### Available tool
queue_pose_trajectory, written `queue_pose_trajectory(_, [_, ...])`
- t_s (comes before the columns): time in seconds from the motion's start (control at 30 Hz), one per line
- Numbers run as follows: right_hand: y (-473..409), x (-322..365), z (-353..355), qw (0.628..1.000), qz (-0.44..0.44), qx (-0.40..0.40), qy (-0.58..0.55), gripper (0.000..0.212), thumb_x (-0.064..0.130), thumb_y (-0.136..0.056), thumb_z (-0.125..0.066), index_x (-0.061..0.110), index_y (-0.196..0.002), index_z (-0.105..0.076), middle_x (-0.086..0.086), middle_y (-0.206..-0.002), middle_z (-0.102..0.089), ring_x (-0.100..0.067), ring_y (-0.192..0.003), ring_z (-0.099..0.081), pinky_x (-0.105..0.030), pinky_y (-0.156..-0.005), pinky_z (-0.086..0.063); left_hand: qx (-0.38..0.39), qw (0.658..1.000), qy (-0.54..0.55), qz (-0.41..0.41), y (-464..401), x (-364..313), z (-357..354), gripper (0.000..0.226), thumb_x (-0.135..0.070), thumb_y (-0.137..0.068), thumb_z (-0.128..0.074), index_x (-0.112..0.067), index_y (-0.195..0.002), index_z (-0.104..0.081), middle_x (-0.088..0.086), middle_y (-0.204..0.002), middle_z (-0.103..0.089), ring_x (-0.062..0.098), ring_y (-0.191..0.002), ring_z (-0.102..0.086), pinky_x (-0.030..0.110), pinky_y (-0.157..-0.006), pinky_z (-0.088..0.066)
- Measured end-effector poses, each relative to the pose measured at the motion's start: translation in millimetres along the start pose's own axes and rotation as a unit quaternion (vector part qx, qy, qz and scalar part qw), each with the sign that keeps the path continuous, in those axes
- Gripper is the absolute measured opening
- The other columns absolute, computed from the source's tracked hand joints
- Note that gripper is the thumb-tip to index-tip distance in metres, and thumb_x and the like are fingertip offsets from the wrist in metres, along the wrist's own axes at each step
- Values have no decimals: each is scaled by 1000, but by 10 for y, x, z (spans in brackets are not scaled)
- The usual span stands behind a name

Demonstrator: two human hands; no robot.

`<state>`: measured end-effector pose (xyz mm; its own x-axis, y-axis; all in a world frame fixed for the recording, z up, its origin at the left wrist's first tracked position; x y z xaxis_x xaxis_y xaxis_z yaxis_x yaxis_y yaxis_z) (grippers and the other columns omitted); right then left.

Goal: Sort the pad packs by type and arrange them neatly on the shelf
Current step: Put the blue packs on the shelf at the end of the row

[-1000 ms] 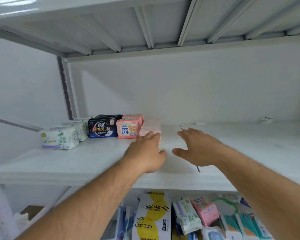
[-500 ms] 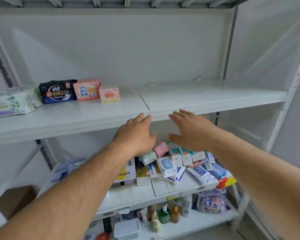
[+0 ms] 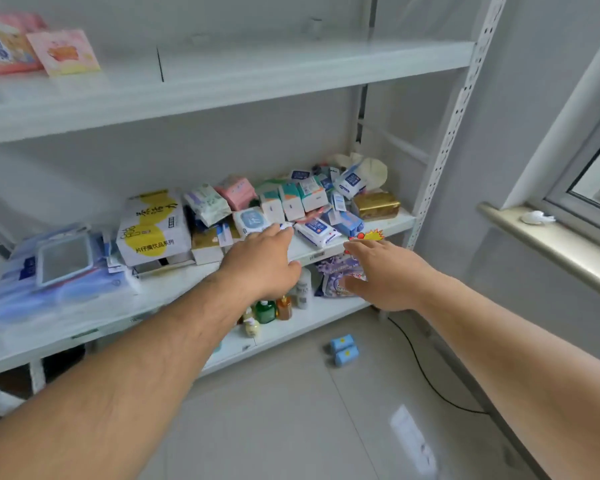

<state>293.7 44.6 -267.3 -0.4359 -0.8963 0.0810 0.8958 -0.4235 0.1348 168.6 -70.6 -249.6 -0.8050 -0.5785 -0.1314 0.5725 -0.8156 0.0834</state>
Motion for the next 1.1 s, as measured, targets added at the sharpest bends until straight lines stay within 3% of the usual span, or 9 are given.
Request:
queue_pose_trajectory(0.27, [257,-1173,-907,995,-34,95,-23,67,52,-95,-52,21,-152,-34,-2,-153,-43,-26,-136,-44,-42,-107,-43,82,997,0,13,-248,-908,-1073,66,-42,-94,-46,-22,-154,-24,-1,-160,-26,27,-141,-35,42,-110,-37])
queue_pose_trajectory(0.37, [258,-1483,-1215,990,-36,131,-27,74,54,-96,-51,19,-156,-27,-2,-158,-37,-25,-141,-39,-41,-111,-40,114,993,-5,22,-318,-1046,-1449,63,-43,-94,-46,-21,-151,-29,-2,-154,-35,28,-137,-39,42,-106,-41])
queue_pose_trajectory(0.8, [-844,-2253,-2341,973,-71,219,-33,76,55,-98,-49,19,-158,-20,-2,-161,-32,-25,-144,-36,-39,-114,-37,190,981,17,27,-1544,-778,-2929,62,-45,-96,-45,-21,-151,-28,1,-153,-38,26,-133,-44,39,-105,-39])
queue_pose_trajectory(1.1, [-1797,-2713,-3581,964,-79,246,-57,73,53,-97,-51,20,-156,-23,-2,-157,-37,-25,-141,-39,-37,-110,-39,208,976,47,43,-2505,-567,-4206,62,-43,-97,-45,-21,-152,-25,1,-152,-38,23,-133,-44,37,-103,-40])
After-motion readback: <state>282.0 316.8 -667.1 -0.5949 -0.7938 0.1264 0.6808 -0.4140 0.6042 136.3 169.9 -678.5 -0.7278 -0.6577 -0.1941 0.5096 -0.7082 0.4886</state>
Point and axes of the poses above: each hand's wrist, its own y-axis away from the middle knuckle, its own z-axis out of the back of the hand, x = y × z, the point moved 8 cm from there along -y, towards the middle knuckle
